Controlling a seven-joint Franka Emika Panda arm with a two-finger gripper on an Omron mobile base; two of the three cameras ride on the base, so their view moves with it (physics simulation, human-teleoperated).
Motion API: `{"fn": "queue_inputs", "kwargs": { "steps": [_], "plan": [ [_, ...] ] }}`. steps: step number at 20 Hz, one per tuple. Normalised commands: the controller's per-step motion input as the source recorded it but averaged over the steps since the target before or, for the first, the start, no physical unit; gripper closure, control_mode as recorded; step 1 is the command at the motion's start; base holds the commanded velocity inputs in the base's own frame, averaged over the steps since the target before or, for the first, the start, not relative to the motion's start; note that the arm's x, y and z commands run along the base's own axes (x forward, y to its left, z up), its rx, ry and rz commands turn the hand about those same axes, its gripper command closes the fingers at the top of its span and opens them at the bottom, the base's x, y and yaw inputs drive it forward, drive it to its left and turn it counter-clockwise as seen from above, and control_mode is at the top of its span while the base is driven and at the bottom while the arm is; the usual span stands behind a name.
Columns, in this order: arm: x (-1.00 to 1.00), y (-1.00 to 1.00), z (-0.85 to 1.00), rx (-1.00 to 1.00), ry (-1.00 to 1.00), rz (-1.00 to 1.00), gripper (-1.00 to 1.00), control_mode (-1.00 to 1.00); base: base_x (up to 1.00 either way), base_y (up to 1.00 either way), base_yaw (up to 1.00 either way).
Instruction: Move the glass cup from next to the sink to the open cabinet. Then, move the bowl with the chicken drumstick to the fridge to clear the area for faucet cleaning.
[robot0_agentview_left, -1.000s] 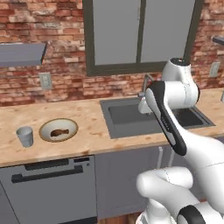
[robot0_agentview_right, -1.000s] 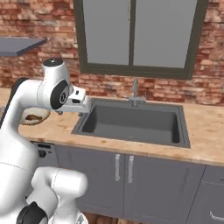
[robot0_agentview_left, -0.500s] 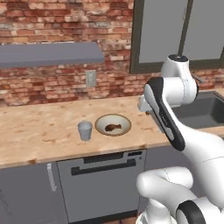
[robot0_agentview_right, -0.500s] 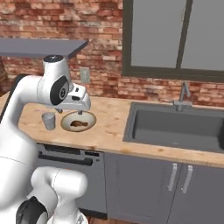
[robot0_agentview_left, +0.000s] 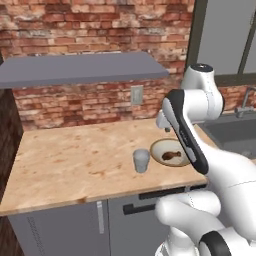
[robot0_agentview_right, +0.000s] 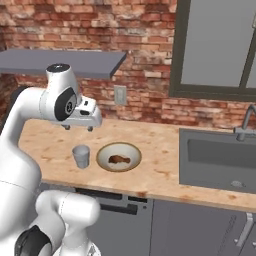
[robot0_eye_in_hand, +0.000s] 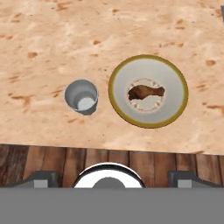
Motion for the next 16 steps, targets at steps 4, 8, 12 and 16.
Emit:
{"fn": "queue_inputs", "kwargs": {
  "steps": [4, 8, 12, 16],
  "plan": [
    [0.0, 0.0, 0.0, 0.0, 0.0, 0.0, -1.0, 1.0, 0.45, 0.08, -0.03],
    [0.55, 0.0, -0.23, -0.01, 0.0, -0.01, -1.0, -1.0, 0.0, 0.0, 0.0],
    [0.81, 0.26, -0.4, 0.0, 0.0, 0.0, -1.0, -1.0, 0.0, 0.0, 0.0],
    [0.38, 0.5, -0.58, 0.0, 0.08, 0.02, -1.0, -1.0, 0.0, 0.0, 0.0]
  ]
}}
